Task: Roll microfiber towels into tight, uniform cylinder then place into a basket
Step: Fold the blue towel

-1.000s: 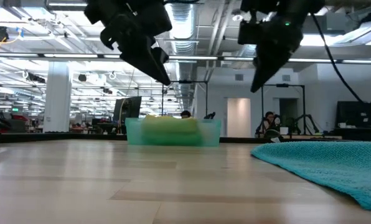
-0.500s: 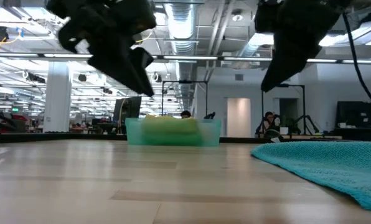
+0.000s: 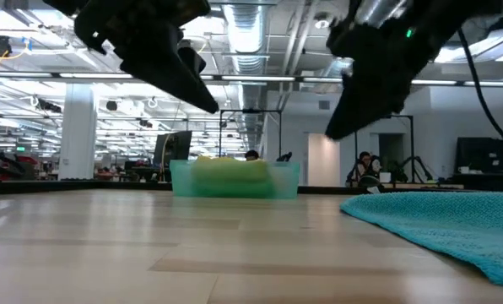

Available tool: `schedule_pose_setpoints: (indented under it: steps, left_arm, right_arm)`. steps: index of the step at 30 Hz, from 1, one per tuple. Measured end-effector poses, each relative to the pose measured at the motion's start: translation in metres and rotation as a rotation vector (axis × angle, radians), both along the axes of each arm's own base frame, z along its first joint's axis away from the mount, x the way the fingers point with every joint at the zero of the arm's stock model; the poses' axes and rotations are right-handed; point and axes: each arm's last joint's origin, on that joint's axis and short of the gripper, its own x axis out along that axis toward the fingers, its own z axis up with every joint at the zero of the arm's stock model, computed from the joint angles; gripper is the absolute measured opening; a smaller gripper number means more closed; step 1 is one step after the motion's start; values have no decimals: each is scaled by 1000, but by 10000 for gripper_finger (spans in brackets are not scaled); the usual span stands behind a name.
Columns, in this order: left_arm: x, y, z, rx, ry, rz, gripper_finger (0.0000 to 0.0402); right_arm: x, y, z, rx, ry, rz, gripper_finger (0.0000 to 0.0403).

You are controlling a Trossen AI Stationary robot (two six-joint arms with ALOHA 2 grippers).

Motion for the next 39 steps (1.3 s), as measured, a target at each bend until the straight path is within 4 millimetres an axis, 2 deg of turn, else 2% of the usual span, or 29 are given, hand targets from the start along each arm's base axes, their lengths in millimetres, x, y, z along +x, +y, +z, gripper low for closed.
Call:
schedule_pose_setpoints:
  steps: [7,17,24,30,35,39]
  left_arm:
    - [-5,0,-5,-64,80,35,179]
    - [-5,0,-5,-51,75,23,179]
    - [-5,0,-6,-16,81,-8,179]
    - [-12,1,-12,-17,186,-42,179]
    - [-20,2,-17,-1,289,-51,179]
    - [-22,3,-18,3,307,-50,179]
  right_arm:
    - [0,13,-37,129,124,-55,118]
    - [-1,17,-42,311,129,-203,118]
    - [7,16,-60,324,130,-271,118]
    - [35,18,-67,365,40,-235,118]
    - [64,22,-63,387,-28,-160,118]
    - [90,24,-64,388,-52,-140,118]
